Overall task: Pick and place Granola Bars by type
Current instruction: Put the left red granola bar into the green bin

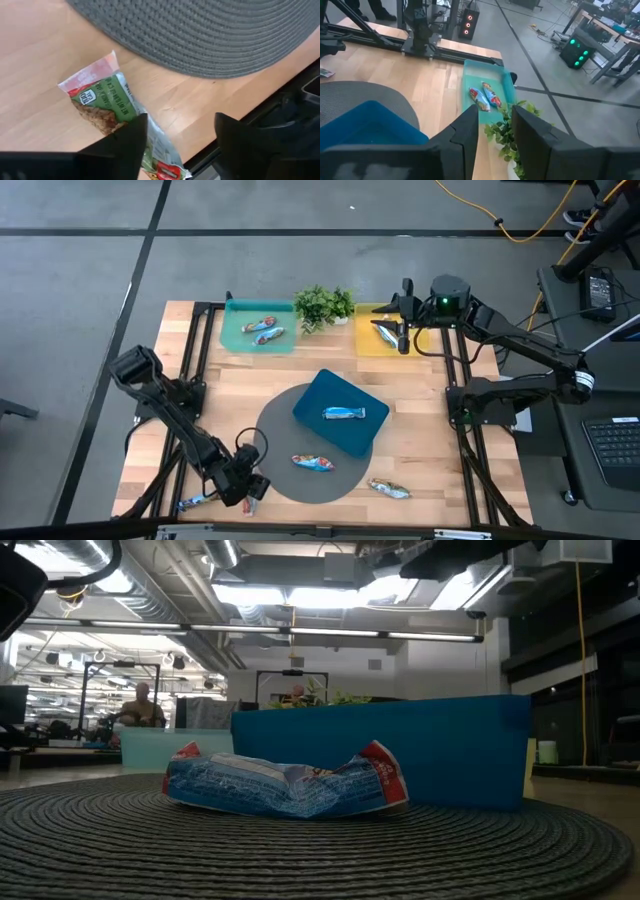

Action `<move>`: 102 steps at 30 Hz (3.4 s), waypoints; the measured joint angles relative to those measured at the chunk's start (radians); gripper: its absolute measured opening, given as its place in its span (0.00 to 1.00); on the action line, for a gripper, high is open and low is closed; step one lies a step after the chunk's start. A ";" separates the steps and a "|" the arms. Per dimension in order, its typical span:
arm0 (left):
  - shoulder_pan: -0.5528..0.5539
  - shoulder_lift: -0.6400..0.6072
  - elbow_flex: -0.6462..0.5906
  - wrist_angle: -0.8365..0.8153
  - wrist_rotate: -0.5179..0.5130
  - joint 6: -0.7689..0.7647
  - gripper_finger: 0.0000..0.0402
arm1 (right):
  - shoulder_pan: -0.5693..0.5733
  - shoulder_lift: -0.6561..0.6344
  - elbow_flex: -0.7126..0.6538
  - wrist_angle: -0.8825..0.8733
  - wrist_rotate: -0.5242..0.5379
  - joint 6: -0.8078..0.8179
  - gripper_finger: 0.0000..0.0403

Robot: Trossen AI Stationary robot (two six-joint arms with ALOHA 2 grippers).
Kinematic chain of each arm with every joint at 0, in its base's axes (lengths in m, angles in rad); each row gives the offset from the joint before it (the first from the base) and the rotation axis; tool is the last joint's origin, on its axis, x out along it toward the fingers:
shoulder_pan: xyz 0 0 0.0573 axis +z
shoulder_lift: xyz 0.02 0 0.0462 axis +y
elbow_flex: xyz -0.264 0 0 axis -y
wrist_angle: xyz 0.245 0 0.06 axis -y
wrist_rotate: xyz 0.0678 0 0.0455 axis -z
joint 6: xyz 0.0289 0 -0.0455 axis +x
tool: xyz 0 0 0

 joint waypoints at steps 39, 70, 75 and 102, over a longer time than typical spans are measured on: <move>0.049 0.001 0.026 -0.191 0.166 -0.007 0.70 | 0.000 0.000 0.000 -0.013 0.000 0.032 0.30; 0.124 -0.015 0.065 -0.095 0.175 0.128 0.01 | 0.000 0.000 0.000 -0.013 0.000 0.007 0.30; 0.204 -0.092 0.129 -0.214 0.165 0.263 0.02 | 0.000 0.000 0.000 -0.013 -0.004 0.008 0.30; 1.023 -0.219 0.547 -0.944 -0.034 0.989 0.01 | 0.000 -0.001 0.000 -0.100 -0.213 0.036 0.30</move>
